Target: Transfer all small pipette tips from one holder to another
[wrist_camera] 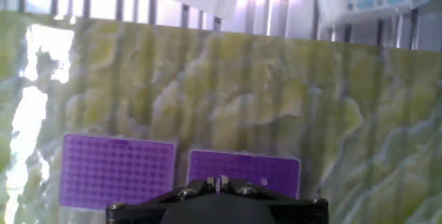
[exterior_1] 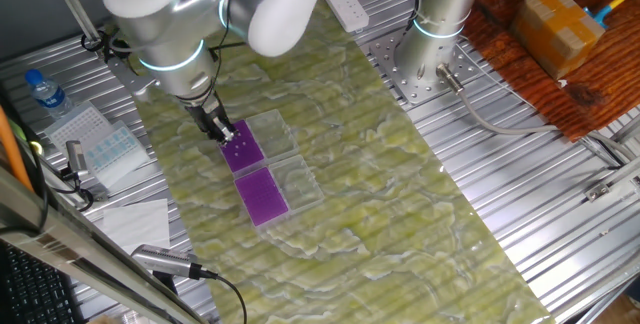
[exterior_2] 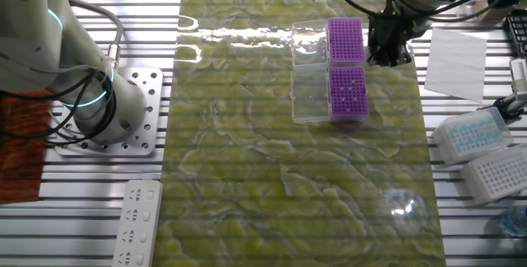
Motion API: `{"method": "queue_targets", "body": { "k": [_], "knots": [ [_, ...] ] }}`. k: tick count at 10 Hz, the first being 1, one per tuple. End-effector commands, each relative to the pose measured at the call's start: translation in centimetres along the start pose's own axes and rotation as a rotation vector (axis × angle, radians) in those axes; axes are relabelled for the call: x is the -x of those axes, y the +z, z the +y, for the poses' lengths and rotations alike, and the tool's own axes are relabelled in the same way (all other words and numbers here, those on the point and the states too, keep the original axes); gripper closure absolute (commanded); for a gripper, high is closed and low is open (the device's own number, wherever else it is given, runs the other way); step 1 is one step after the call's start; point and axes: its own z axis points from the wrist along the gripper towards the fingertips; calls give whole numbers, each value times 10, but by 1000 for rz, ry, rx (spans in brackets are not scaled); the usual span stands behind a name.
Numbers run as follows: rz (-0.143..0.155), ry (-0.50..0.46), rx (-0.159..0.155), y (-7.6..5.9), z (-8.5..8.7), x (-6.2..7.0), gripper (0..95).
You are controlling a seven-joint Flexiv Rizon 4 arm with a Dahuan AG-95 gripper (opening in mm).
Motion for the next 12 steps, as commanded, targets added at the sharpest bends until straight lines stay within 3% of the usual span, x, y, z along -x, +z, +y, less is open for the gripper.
{"method": "queue_targets", "body": {
  "k": [1, 2, 3, 6, 12],
  "knots": [
    [-14, 49, -7, 0, 0, 0, 950],
    [-14, 63, -11, 0, 3, 0, 950],
    [-20, 81, -13, 6, 22, -1, 950],
    [-22, 103, -14, 15, 40, -3, 950],
    [-28, 123, -11, 33, 59, -10, 950]
  ]
}}
